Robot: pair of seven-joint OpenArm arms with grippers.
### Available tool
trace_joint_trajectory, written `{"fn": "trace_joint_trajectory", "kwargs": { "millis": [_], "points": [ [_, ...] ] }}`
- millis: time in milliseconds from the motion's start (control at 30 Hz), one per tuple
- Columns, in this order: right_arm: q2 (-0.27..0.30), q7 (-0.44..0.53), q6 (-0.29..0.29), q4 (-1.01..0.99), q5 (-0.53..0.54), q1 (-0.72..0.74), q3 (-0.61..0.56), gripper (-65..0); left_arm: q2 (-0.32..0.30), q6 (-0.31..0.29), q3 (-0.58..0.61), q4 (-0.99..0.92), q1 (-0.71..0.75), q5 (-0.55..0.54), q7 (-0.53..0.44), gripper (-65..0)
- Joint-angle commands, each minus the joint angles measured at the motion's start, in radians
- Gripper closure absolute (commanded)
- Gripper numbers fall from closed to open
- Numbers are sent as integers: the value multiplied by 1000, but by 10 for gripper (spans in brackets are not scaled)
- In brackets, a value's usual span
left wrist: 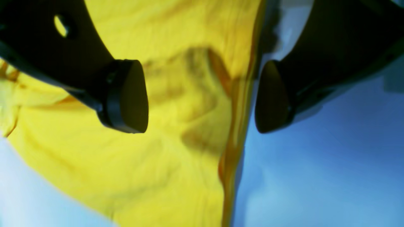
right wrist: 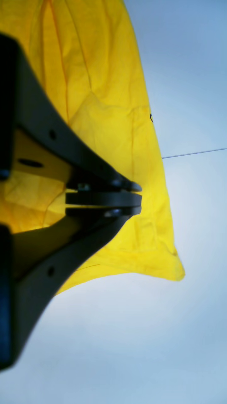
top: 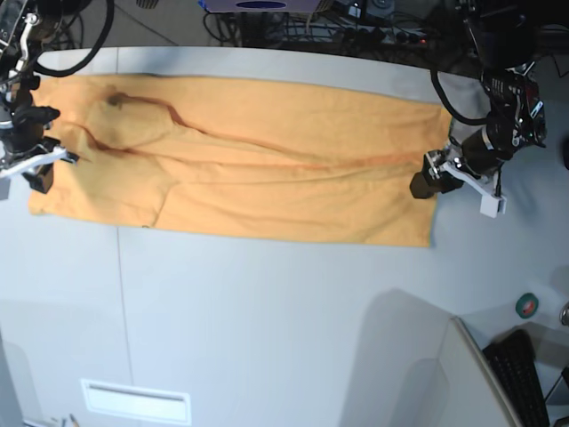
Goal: Layout the t-shirt on the table in an organized manner, then fold the t-shirt properly
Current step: 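Smooth the folded strip by sliding both grippers along its ends, then carry the strip end held by the left gripper toward the middle, folding it over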
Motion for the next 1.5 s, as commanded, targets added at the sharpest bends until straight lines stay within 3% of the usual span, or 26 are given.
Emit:
{"fn": "trace_joint_trajectory", "kwargs": {
  "millis": [0, 100, 167, 333, 433, 533, 800, 867, 933, 1000, 1133, 1467],
  "points": [
    [11, 22, 1, 15, 13, 5, 1, 0, -12, 7, 1, -19, -2, 19, 21, -481],
    [11, 22, 1, 15, 13, 5, 1, 0, -12, 7, 11, -49, -5, 19, 21, -367],
    [11, 22, 1, 15, 13, 5, 1, 0, -18, 7, 79, -54, -5, 19, 21, -286],
    [11, 22, 1, 17, 13, 5, 1, 0, -22, 7, 131, -58, 4, 19, 17, -168],
    [11, 22, 1, 17, 13, 5, 1, 0, -22, 7, 130, -58, -2, 19, 20, -3],
    [11, 22, 1, 17, 13, 5, 1, 0, -26, 7, 130, -58, -5, 19, 17, 0],
    [11, 22, 1, 17, 13, 5, 1, 0, -127, 11, 128, 54, 2, 19, 12, 0],
    [11, 22, 1, 17, 13, 5, 1, 0, -139, 59, 130, 150, 33, 20, 20, 0],
    [11, 22, 1, 17, 13, 5, 1, 0, -139, 157, 142, 273, 84, 22, 20, 0],
    [11, 22, 1, 17, 13, 5, 1, 0, -130, 226, 168, 383, 131, 45, 20, 0],
    [11, 22, 1, 17, 13, 7, 1, 0, -95, 300, 300, 541, 194, 122, 20, 0],
    [11, 22, 1, 17, 13, 7, 1, 0, 79, 304, 548, 611, 157, 337, 43, 0]
  ]
}}
